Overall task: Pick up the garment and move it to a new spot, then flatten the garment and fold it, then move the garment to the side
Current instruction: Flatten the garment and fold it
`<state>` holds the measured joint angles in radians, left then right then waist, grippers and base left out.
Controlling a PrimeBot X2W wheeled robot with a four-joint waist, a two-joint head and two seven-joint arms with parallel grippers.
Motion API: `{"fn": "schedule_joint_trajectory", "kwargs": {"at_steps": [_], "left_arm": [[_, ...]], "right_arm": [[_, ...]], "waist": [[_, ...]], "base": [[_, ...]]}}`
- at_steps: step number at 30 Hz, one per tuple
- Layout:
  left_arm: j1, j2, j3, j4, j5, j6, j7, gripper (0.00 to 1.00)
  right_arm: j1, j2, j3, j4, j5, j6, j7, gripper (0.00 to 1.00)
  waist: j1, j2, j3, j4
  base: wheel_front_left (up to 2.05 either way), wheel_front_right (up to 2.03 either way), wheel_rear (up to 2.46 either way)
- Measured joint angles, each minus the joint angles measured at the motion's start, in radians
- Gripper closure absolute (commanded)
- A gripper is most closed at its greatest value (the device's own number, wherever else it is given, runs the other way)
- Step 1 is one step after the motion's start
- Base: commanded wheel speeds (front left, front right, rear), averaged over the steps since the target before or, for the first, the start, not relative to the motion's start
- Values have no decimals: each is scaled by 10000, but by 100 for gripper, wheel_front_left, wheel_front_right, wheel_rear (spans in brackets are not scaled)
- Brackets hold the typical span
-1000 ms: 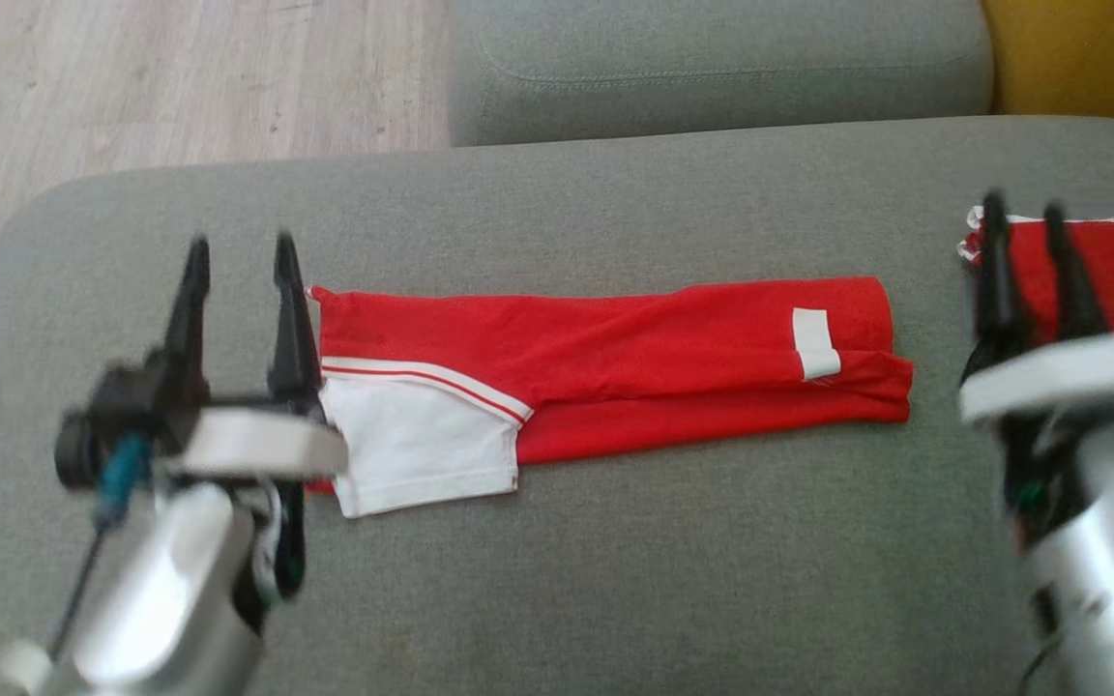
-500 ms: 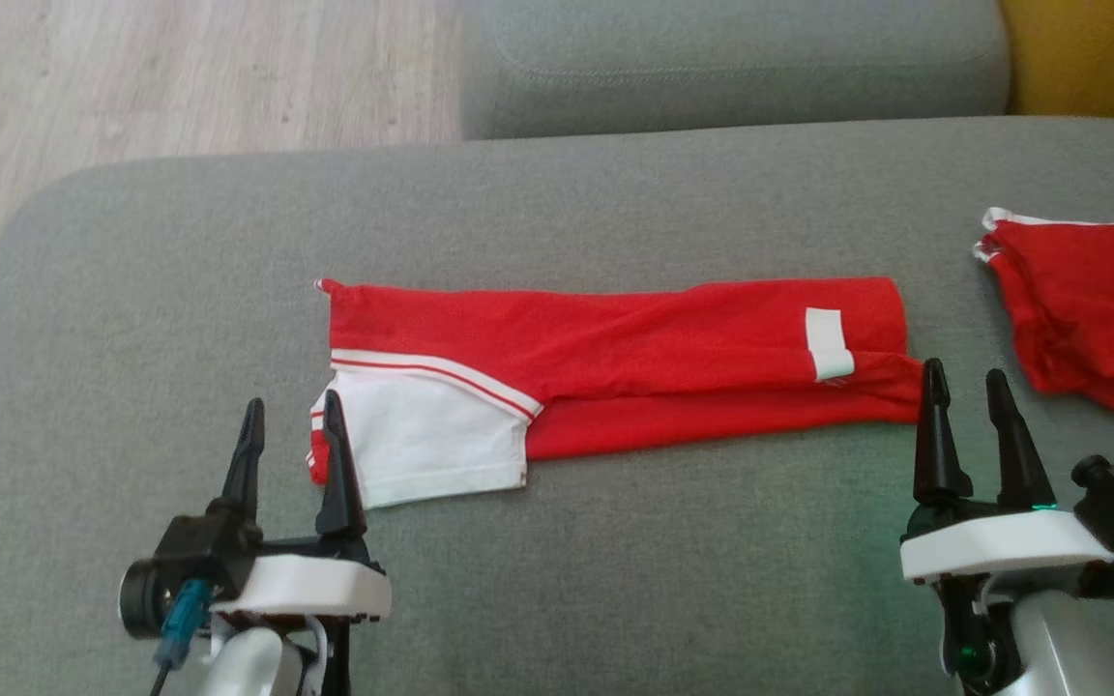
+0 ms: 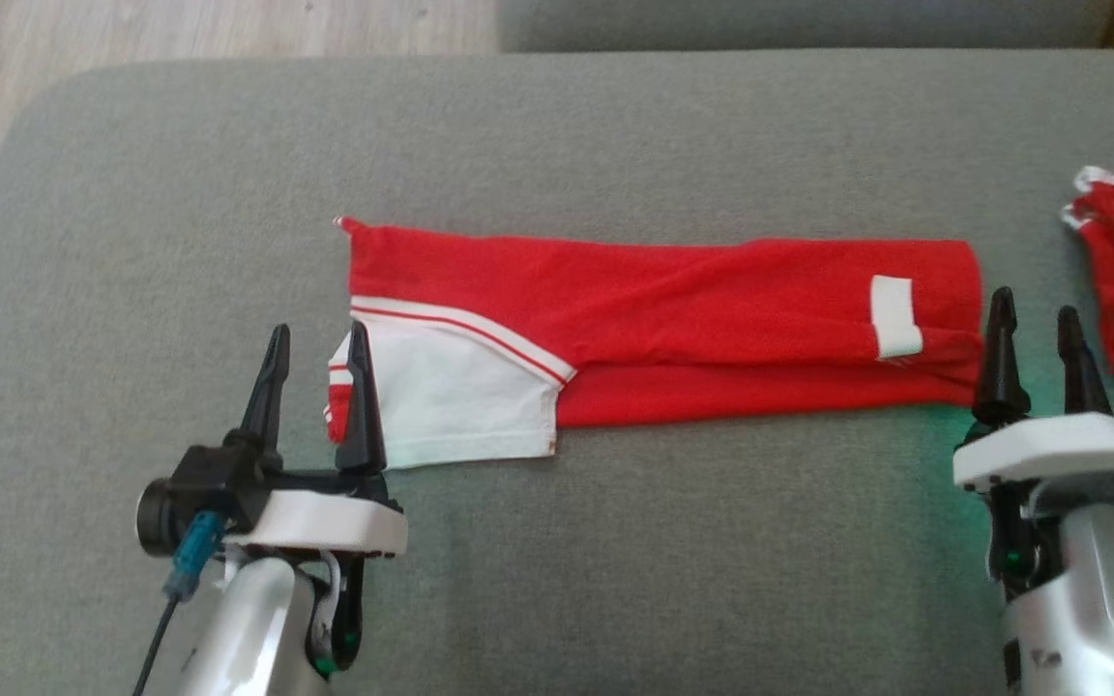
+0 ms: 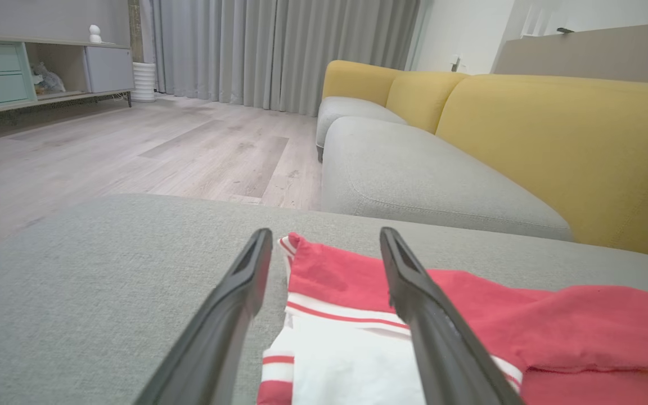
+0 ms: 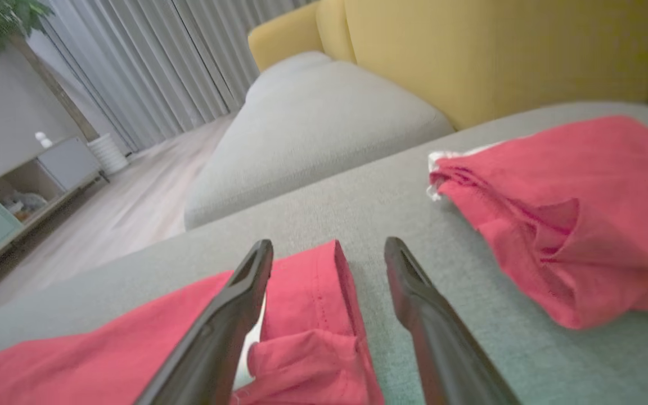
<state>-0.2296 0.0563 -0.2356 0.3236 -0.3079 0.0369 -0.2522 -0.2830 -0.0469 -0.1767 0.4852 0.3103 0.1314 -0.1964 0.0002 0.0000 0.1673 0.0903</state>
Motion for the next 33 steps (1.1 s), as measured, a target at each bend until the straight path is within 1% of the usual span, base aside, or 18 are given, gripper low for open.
{"fn": "schedule_joint_trajectory", "kwargs": {"at_steps": [5, 9, 12, 13, 15, 18, 21, 25, 27, 28, 30, 33], "left_arm": [[-156, -50, 71, 6, 111, -109, 0, 0], [-185, -73, 71, 8, 215, -155, 0, 0], [-189, -81, 71, 2, 265, -165, 0, 0], [-192, -86, 71, -6, 274, -165, 0, 0], [-197, -90, 82, -21, 274, -167, 0, 0], [-200, -102, 132, -8, 295, -196, 0, 0], [-200, -104, 199, 13, 349, -196, 0, 0], [-198, -104, 198, 136, 242, -282, 0, 0], [-197, -104, 188, 186, 244, -282, 0, 0], [-197, -105, 178, 194, 244, -282, -2, 0], [-197, -107, 173, 194, 244, -280, 0, 0], [-196, -107, 144, 219, 228, -280, 0, 0]], "right_arm": [[-692, 2, -522, 1413, -370, 0, 836, 0], [-920, 0, -579, 2395, -575, 0, 1014, 0], [-1131, -25, -546, 2872, -564, 0, 1003, 0], [-1235, -46, -520, 3035, -562, 0, 1003, 2], [-1417, -107, -339, 3279, -451, 2, 997, 100], [-1538, -102, -265, 3544, -458, 2, 788, 100], [-1541, -65, -502, 3645, -867, 2, 604, 100], [-1537, -184, -846, 3643, -1160, 2, 587, 100], [-1531, -435, -1154, 3568, -1319, 2, 587, 100], [-1529, -813, -1559, 3411, -1429, 2, 589, 100], [-1524, -1147, -1914, 3193, -1547, 2, 608, 100], [-1523, -1252, -2134, 2857, -1561, 2, 671, 100]], "waist": [[0, 0, 304, 294], [0, 0, 428, 447], [0, 0, 454, 479], [-2, 0, 454, 475], [-1, 0, 447, 452], [-2, 0, 403, 376], [-1, 0, 305, 275], [-1, 0, 176, 178], [-2, 0, 94, 116], [-2, 0, 30, 59], [-1, 0, -37, 20], [-2, 0, -197, -14]], "base": [[0, 0, 0], [0, 0, 0], [0, 0, 0], [0, 0, 0], [0, 0, 0], [0, 0, 0], [0, 0, 0], [0, 0, 0], [0, 0, 0], [0, 0, 0], [0, 0, 0], [0, 0, 0]]}}
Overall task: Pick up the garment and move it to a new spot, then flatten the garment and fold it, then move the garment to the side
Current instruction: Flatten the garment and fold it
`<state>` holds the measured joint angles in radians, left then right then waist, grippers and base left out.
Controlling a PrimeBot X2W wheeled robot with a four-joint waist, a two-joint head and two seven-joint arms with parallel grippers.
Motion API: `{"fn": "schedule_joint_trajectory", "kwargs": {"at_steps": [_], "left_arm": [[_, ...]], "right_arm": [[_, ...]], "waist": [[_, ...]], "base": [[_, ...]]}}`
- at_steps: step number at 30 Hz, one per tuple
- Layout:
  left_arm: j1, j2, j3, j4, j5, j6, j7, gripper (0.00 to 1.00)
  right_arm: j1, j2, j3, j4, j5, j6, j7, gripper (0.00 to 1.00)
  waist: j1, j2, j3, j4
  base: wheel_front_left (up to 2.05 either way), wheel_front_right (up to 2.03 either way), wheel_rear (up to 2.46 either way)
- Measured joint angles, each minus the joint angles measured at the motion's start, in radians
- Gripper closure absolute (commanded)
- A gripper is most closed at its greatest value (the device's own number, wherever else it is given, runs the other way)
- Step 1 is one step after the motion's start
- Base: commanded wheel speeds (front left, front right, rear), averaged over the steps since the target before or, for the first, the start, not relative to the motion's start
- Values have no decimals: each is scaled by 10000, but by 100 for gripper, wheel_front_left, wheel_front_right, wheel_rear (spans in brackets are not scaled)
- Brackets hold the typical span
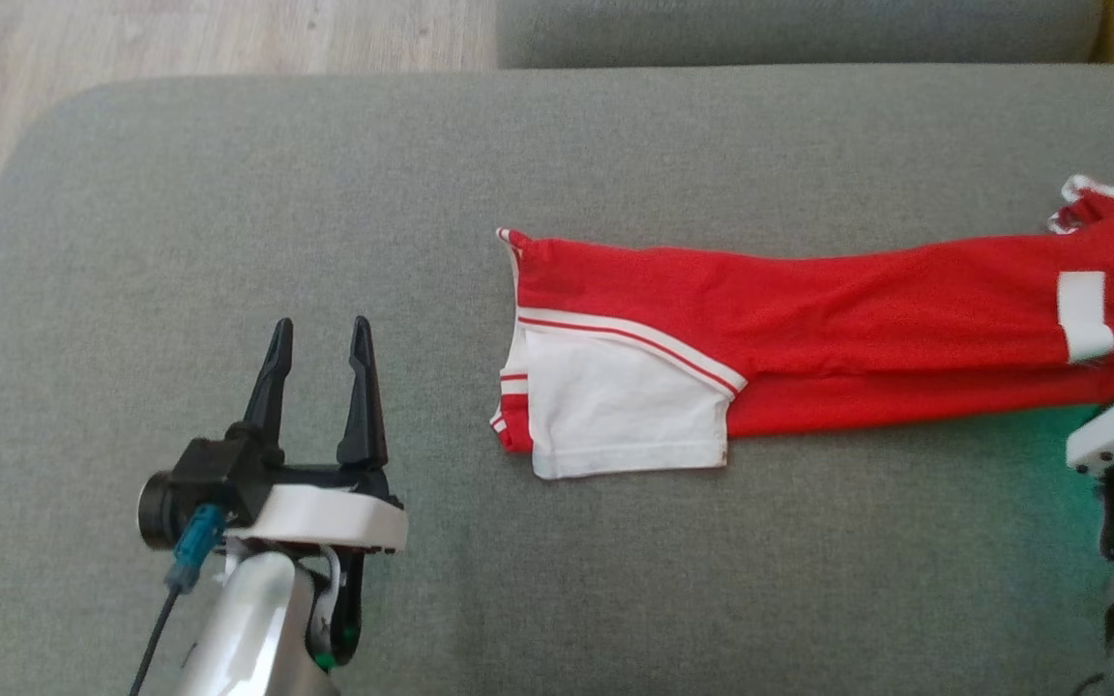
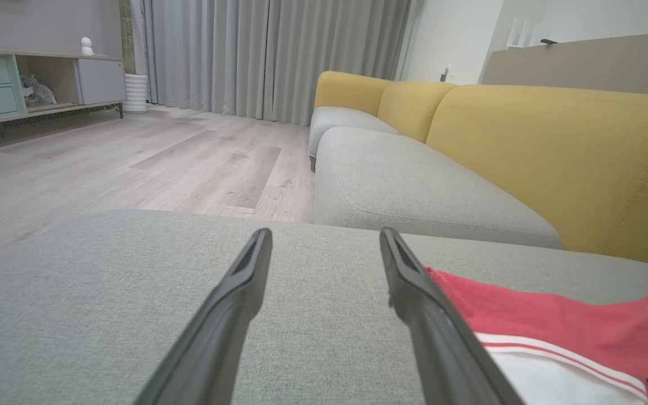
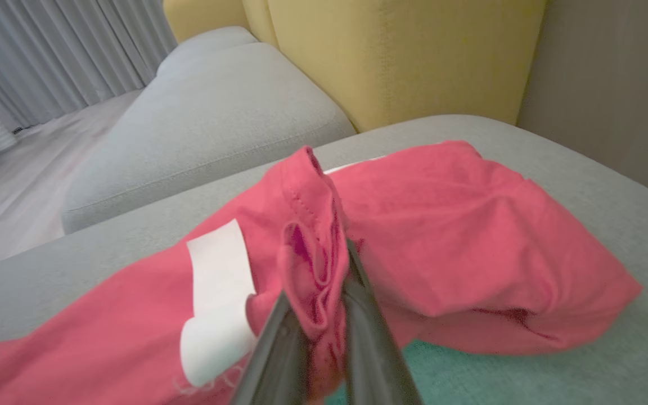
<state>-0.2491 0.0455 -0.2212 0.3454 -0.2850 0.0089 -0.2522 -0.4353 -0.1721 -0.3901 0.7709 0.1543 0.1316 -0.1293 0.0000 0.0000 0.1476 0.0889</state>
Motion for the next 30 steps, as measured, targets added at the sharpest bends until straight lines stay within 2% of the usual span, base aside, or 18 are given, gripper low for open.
{"fn": "schedule_joint_trajectory", "kwargs": {"at_steps": [6, 11, 16, 20, 25, 30], "left_arm": [[116, -2, 10, 35, -75, 2, 0, 0], [205, -2, 42, 54, -69, -2, 0, 0], [395, 0, 65, 56, -42, -13, 0, 0], [403, 0, 81, 59, -13, -102, 0, 0], [396, 0, 86, 63, 132, -188, -2, 0], [292, 0, -54, 92, 132, -194, 0, 0]], "right_arm": [[118, 328, 320, -869, 288, 0, 257, 100], [378, 849, 1016, -1845, 640, -2, 554, 100], [608, 1162, 2545, -2729, 961, -2, 1043, 100], [599, 1166, 4146, -2834, 2274, -2, 1208, 100], [279, 1162, 6247, -2424, 3287, -2, 1007, 100], [-422, 1149, 7735, -1613, 4238, -2, 479, 100]], "waist": [[0, 0, -427, -51], [-1, 0, -812, -8], [-1, 0, -1071, 120], [-1, 0, -1143, 243], [-1, 0, -1064, 501], [0, 0, -928, 930]], "base": [[0, 0, 0], [0, 0, 0], [0, 0, 0], [0, 0, 0], [0, 0, 0], [0, 0, 0]]}}
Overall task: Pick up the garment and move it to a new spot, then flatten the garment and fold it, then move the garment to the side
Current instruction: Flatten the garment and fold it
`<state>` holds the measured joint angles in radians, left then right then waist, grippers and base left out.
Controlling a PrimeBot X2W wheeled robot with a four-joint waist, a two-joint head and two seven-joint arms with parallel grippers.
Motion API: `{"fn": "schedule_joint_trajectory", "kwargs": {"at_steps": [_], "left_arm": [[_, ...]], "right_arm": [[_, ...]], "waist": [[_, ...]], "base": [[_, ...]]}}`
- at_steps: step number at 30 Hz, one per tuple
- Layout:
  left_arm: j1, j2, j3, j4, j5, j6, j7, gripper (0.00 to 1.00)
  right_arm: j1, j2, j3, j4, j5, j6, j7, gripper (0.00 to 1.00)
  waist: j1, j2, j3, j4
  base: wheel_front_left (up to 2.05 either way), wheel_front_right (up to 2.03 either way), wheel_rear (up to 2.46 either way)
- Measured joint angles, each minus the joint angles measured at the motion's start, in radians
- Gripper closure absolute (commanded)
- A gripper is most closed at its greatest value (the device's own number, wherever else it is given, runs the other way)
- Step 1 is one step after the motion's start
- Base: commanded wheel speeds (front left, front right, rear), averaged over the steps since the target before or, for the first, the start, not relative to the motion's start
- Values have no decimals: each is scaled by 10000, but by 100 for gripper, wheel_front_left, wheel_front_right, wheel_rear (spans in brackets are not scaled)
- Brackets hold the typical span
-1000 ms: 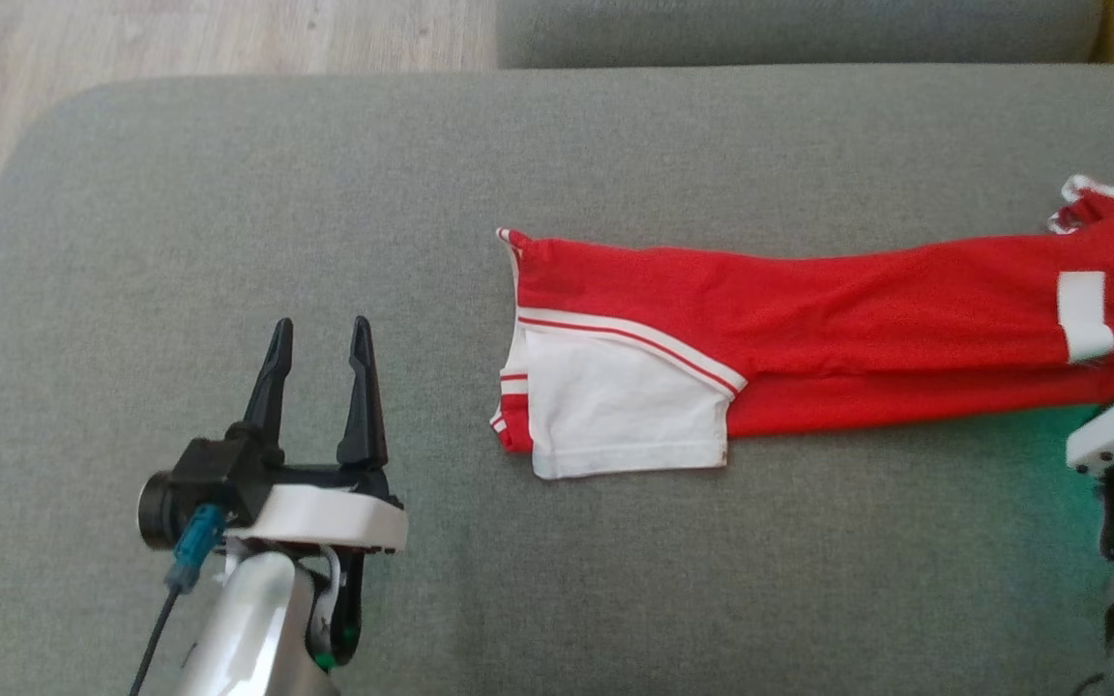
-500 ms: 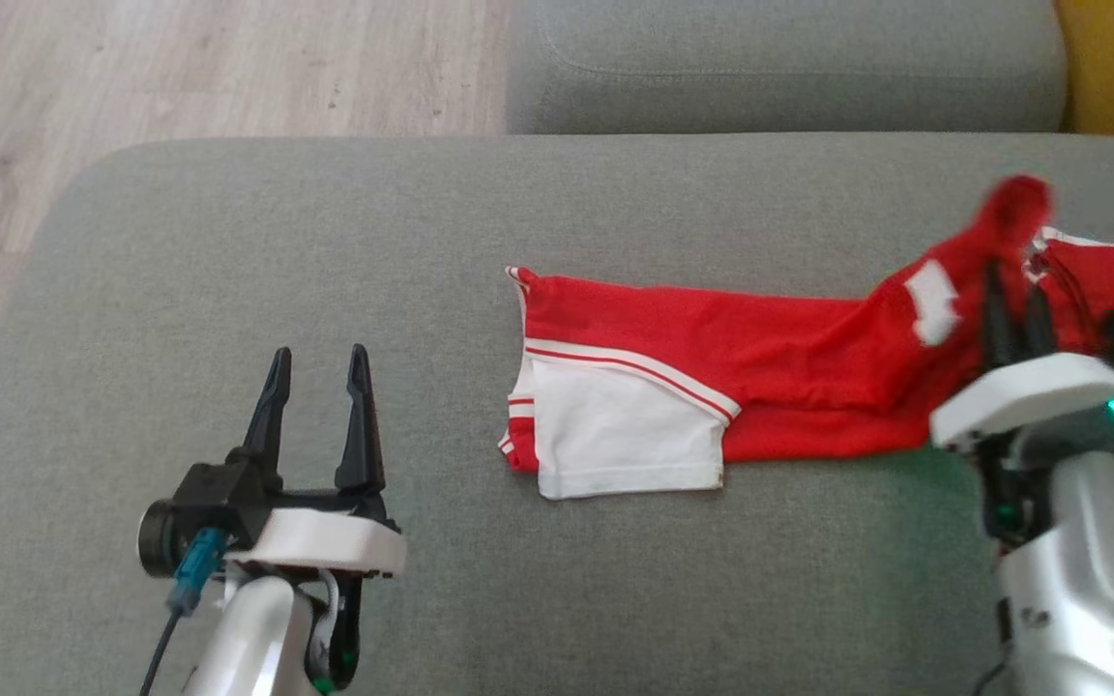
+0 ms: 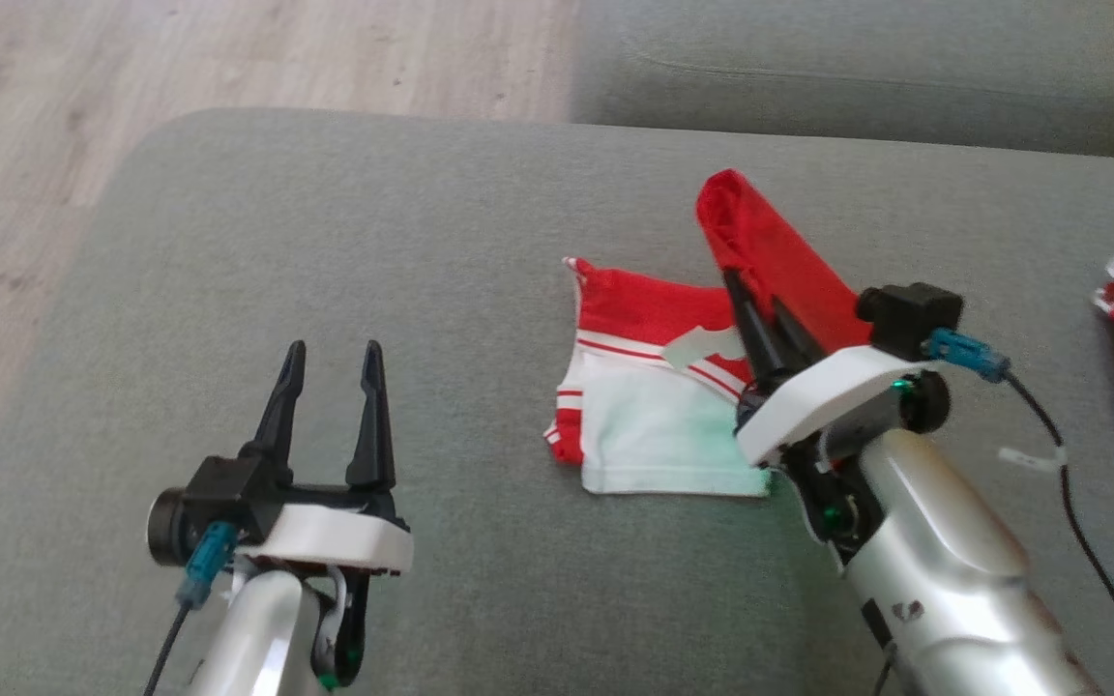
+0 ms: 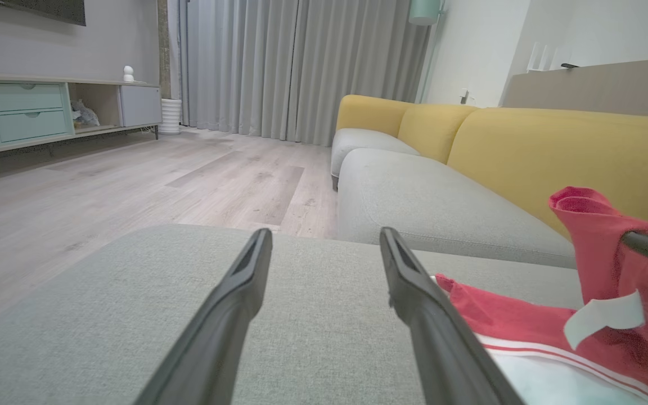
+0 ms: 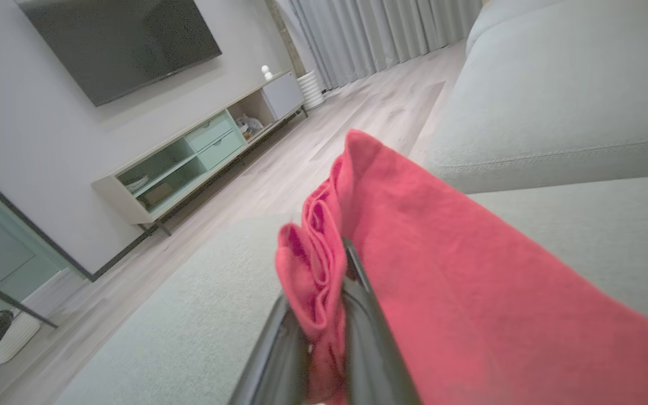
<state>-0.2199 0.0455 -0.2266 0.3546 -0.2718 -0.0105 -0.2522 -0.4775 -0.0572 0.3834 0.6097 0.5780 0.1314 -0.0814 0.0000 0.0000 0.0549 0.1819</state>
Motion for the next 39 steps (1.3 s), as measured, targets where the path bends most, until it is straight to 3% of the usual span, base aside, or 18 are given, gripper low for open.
{"fn": "schedule_joint_trajectory", "kwargs": {"at_steps": [15, 16, 22, 26, 29, 33, 34, 39], "left_arm": [[-356, -2, -435, 61, -10, 13, 0, 0], [-356, -2, -464, 69, -12, 15, 0, 0], [-359, -2, -500, 117, -12, 35, 0, 0], [-359, -2, -431, 75, -12, 35, 0, 0], [-356, 0, -303, -79, -12, 48, -2, 0], [-333, -2, -196, -322, -10, 77, -2, 0], [-333, -2, -196, -322, -10, 77, -2, 0], [-200, 0, 82, -585, -10, 117, -2, 0]], "right_arm": [[-1045, -38, 2633, 2750, 2215, 0, -1267, 100], [-1091, -40, 2834, 2773, 2343, 0, -1319, 0], [-1202, -52, 4443, 2010, 3202, 0, -1488, 0], [-1705, -44, 4019, 2266, 3160, 0, -1632, 0], [-1954, -46, 2755, 2289, 2255, 0, -1668, 0], [-1823, -92, -23, 1674, -731, 0, -1670, 0], [-1823, -92, -23, 1674, -731, 0, -1670, 0], [-117, -113, -2437, -92, -3241, 0, -1697, 0]], "waist": [[1, 0, 456, 1219], [1, 0, 467, 1247], [0, 0, 423, 1174], [0, 0, 312, 942], [-1, 0, 217, 685], [0, 0, 123, 236], [0, 0, 123, 236], [0, 0, 50, -370]], "base": [[0, 0, 0], [0, 0, 0], [0, 0, 0], [0, 0, 0], [0, 0, 0], [0, 0, 0], [0, 0, 0], [0, 0, 0]]}}
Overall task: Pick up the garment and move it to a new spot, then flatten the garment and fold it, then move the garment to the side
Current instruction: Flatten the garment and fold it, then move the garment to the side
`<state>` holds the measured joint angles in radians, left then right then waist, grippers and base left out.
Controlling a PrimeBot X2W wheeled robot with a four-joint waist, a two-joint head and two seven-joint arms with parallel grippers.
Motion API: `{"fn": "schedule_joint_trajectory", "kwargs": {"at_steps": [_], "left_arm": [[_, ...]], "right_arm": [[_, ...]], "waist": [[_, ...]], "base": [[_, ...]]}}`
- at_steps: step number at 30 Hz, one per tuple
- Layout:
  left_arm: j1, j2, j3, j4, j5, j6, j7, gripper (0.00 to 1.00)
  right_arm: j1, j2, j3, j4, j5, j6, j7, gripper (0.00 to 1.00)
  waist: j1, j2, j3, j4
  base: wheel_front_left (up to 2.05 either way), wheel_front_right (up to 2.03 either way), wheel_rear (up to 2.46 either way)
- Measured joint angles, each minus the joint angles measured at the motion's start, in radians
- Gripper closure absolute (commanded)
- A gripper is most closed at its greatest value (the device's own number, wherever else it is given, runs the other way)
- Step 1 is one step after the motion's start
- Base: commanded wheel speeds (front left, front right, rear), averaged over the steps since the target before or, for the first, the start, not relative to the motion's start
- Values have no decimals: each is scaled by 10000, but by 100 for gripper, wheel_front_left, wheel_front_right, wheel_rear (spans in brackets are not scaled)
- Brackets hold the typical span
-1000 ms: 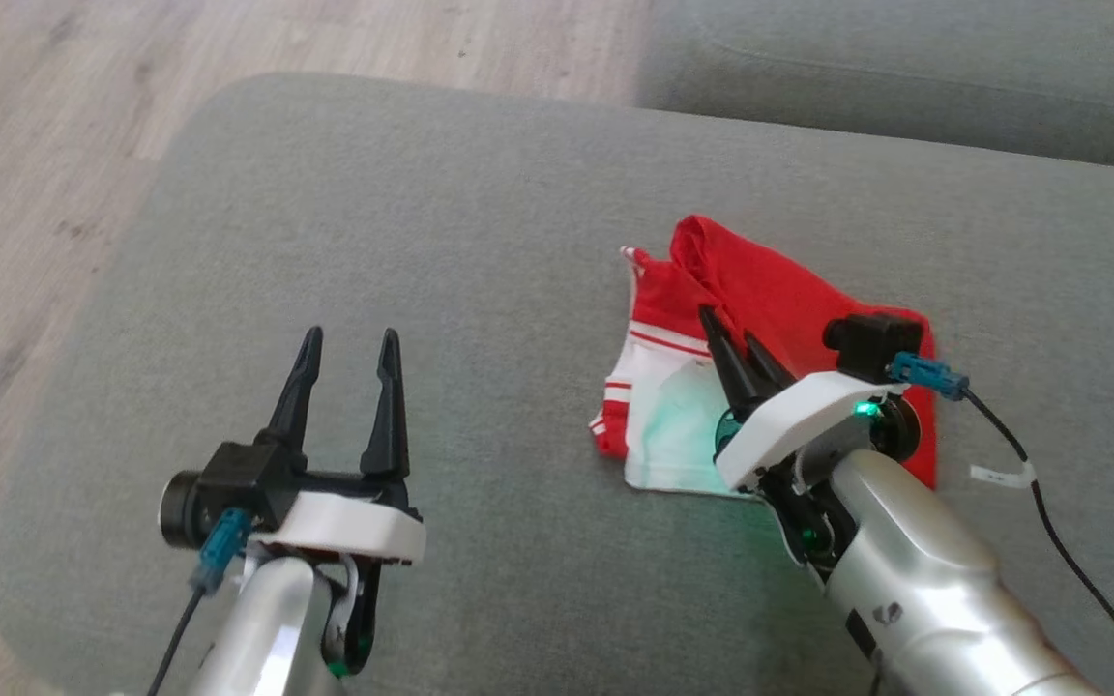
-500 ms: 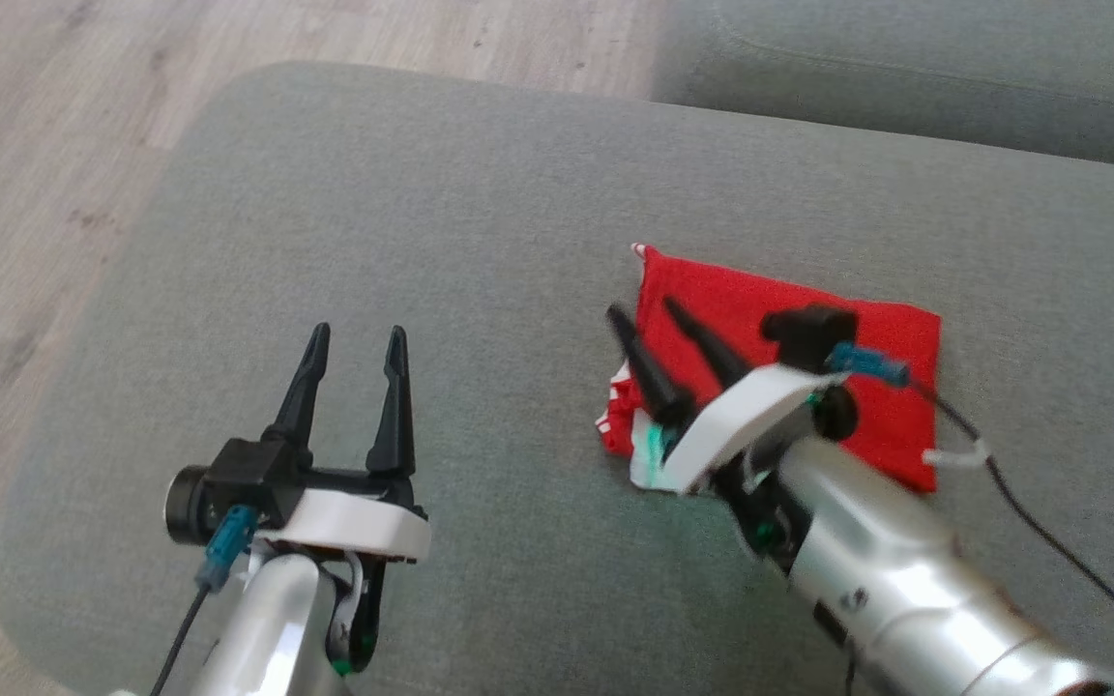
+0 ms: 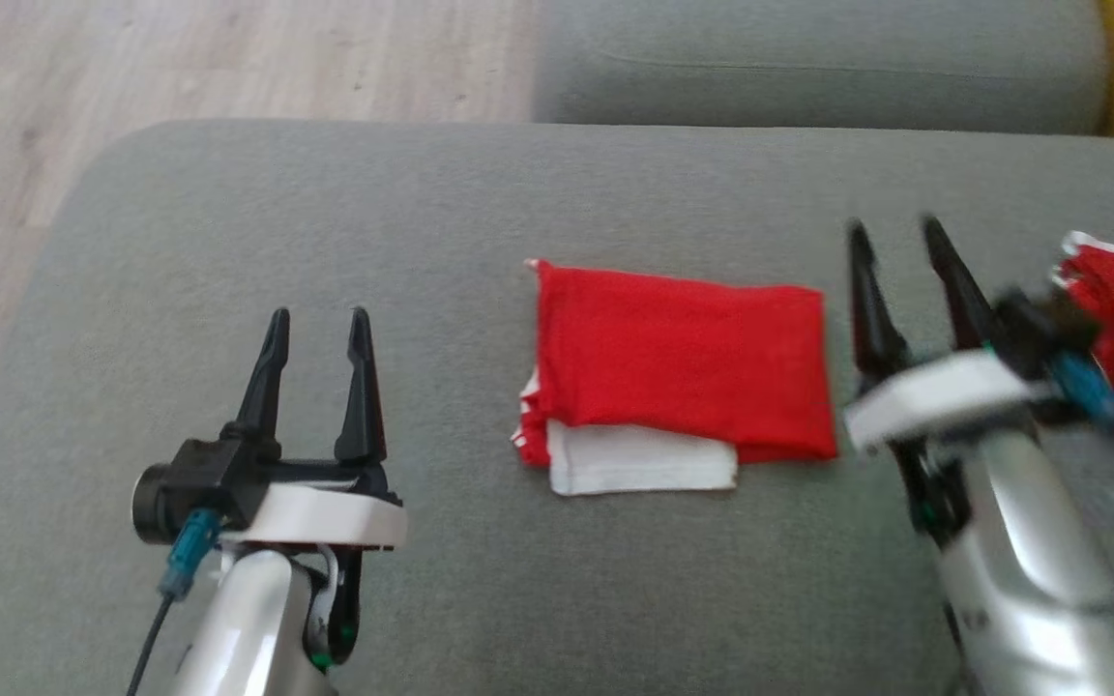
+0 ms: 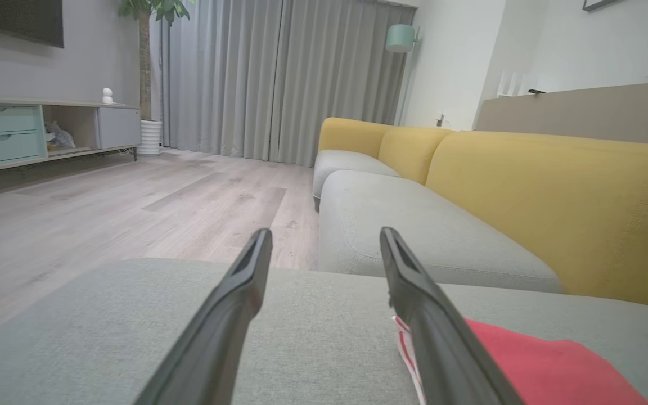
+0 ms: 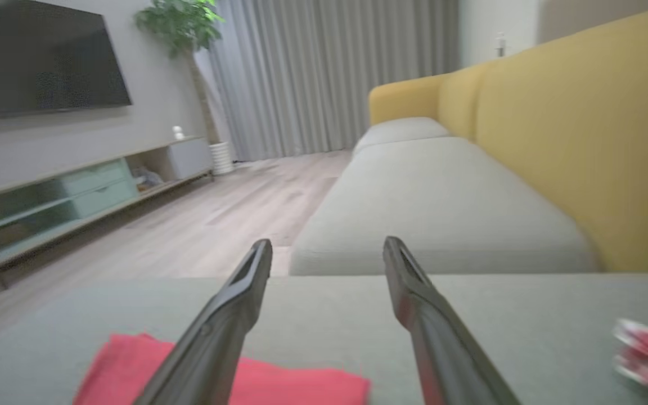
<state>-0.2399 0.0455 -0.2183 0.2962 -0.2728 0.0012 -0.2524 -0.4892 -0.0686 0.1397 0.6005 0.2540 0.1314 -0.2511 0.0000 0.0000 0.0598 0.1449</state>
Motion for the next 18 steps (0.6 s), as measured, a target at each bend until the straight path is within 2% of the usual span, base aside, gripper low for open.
{"fn": "schedule_joint_trajectory", "kwargs": {"at_steps": [4, 9, 12, 18], "left_arm": [[112, -2, 171, -146, -109, -2, 0, 0], [441, -2, 510, -144, -92, 0, 0, 0], [650, 0, 591, -148, -92, 2, 0, 0], [992, 2, 635, -150, -92, 6, 0, 0]], "right_arm": [[1546, 27, -1220, -974, -913, 0, 0, 0], [2306, 105, -1816, -1908, -1513, 0, 0, 0], [2786, 136, -2144, -2339, -1465, 0, 0, 0], [4074, 207, -2247, -2778, -648, 0, 0, 0]], "waist": [[-1, 0, -36, -436], [0, 0, -76, -928], [0, 0, -130, -1115], [-1, 0, -300, -1393]], "base": [[0, 0, 0], [0, 0, 0], [0, 0, 0], [0, 0, 0]]}}
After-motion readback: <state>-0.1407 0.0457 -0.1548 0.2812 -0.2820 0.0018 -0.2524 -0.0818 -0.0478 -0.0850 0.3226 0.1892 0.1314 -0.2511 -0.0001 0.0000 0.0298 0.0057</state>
